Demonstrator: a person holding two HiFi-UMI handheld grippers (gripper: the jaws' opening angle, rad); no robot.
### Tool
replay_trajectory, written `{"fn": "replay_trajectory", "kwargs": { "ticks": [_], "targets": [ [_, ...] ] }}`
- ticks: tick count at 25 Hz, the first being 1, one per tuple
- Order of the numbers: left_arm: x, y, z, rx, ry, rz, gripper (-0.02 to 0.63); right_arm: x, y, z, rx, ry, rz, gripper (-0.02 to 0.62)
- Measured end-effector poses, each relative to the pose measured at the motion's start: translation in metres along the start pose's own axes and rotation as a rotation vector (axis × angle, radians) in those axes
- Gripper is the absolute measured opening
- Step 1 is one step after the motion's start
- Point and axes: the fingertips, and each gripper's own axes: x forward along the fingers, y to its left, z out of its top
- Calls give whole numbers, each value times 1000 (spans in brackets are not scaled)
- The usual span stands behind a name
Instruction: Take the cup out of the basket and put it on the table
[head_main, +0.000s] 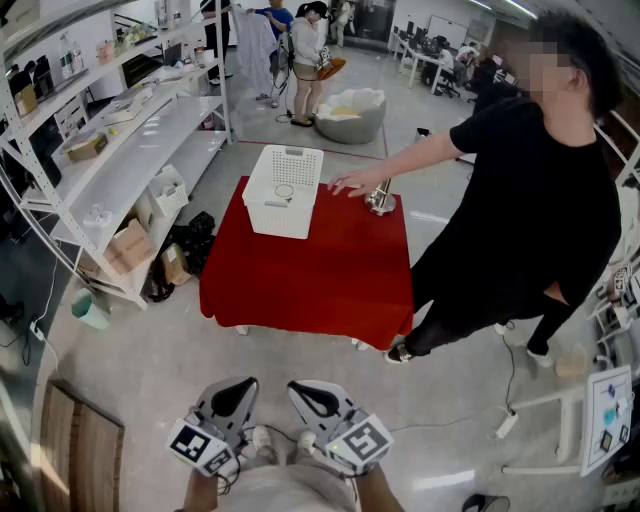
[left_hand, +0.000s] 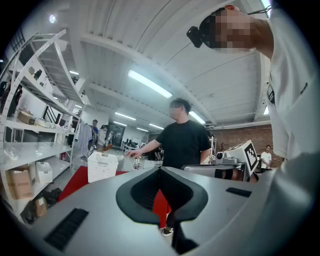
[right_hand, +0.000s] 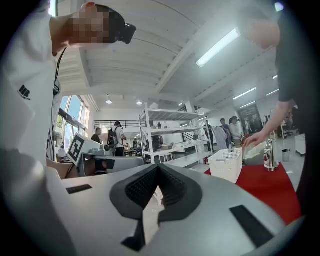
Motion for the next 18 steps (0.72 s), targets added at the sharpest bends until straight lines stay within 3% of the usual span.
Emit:
{"fn": "replay_trajectory", "kwargs": {
  "ticks": [18],
  "targets": [
    [6, -18, -2, 15, 4, 51, 11, -18, -6, 12, 18, -60, 51, 8]
  ]
}}
